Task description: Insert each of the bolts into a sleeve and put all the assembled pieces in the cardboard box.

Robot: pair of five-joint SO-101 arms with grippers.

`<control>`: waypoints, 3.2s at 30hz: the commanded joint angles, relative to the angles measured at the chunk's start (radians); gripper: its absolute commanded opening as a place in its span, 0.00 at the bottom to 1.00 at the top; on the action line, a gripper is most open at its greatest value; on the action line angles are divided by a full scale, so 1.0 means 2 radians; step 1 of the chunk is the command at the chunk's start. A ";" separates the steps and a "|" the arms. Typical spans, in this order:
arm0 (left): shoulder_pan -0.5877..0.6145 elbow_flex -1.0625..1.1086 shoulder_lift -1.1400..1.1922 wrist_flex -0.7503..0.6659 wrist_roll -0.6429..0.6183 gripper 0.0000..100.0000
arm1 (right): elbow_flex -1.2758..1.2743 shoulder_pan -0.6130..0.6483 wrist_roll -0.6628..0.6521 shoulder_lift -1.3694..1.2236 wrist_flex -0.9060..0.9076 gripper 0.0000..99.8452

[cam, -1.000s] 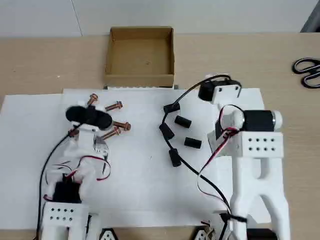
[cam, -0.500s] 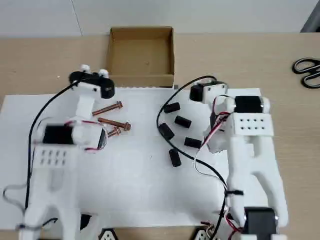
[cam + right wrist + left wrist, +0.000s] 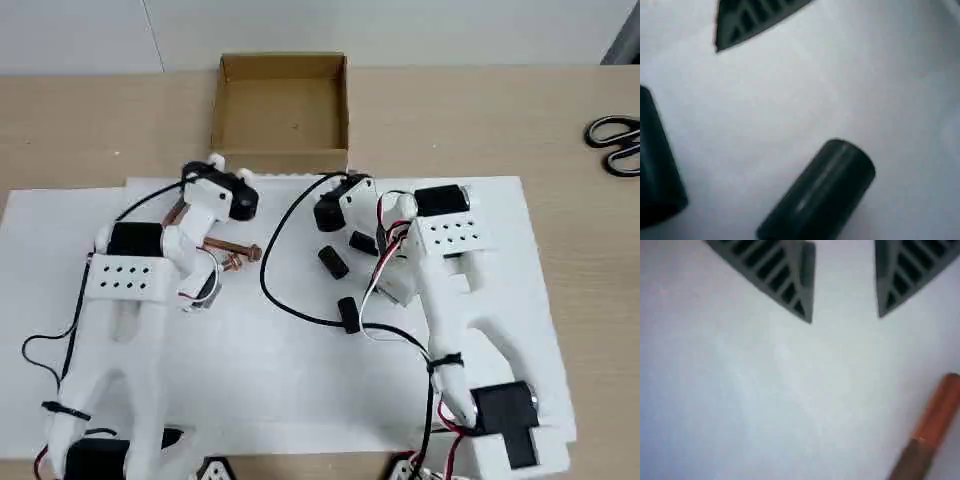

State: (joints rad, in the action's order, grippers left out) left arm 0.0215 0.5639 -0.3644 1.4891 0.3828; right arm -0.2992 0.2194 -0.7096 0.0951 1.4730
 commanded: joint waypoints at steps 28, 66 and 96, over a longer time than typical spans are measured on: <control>0.002 0.059 -0.001 0.001 0.060 0.08 | 0.018 0.012 -0.142 -0.061 -0.083 0.16; 0.002 0.060 -0.001 0.002 0.031 0.08 | 0.019 0.001 -0.130 -0.207 -0.141 0.01; 0.006 -0.046 -0.005 0.016 -0.133 0.01 | 0.095 -0.080 0.262 0.009 0.105 0.01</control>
State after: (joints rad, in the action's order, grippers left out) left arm 0.0276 0.5777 -0.3629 1.4891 0.1603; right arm -0.1396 0.1350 -0.2018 0.0522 1.6617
